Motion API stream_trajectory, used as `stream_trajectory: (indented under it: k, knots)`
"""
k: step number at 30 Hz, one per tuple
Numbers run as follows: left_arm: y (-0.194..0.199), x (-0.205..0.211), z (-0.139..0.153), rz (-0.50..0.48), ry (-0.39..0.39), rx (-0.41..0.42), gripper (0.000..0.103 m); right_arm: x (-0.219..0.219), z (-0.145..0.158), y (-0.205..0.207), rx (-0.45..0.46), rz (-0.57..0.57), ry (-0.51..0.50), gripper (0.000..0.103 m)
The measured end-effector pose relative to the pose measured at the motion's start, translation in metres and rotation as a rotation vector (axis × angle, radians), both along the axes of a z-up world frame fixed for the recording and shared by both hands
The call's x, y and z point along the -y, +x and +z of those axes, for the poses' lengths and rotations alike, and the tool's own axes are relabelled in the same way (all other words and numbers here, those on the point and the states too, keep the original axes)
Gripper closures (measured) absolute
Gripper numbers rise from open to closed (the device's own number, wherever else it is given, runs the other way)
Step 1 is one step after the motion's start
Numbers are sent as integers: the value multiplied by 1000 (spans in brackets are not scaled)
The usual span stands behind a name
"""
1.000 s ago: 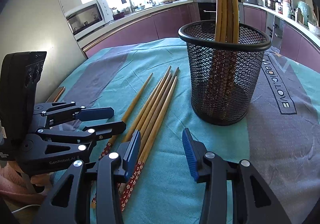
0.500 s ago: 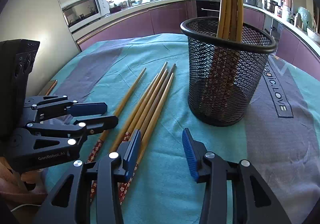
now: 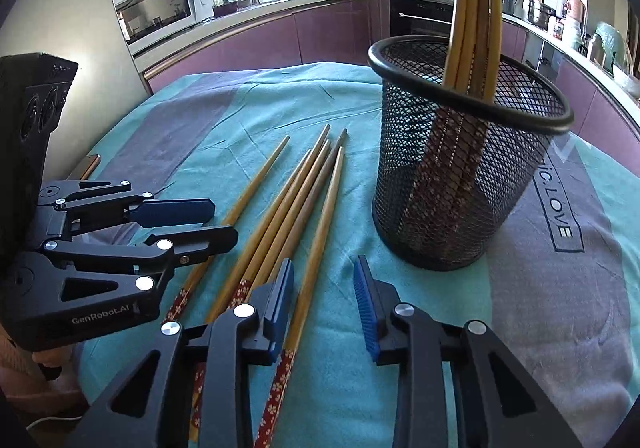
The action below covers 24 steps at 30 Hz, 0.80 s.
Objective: Organize utensils
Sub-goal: 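Close the left tool on a chopstick while the right tool grasps another chopstick, then raise both chopsticks upright and carry them above the mesh cup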
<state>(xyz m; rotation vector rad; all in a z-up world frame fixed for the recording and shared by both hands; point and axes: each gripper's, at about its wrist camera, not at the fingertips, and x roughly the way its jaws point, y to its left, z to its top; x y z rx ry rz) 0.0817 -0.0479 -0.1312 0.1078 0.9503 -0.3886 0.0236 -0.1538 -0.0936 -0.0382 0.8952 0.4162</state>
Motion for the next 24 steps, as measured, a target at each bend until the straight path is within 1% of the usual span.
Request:
stream_trajectory:
  k: [4,6,7,11,17,24]
  knots:
    - [6,3,0,13,2,0,79,4,0,7,-8,-13,17,87]
    - [8,3,0,20,-5,-5,84,7,0,8,-12,-22,32,93]
    - [9,2,-1,23,-11,-9,88,8,0,9,-18,-25,45,93]
    - [11,1,0,42,-40,-22,94,15,0,9,-28,-39,83,97]
    - [6,-4,1,60,-74,-26,95,24,4,3,-17,-45,128,97]
    - [-4,-11,17,38,-118,3,95,34,21,-10,20,-12,196,97]
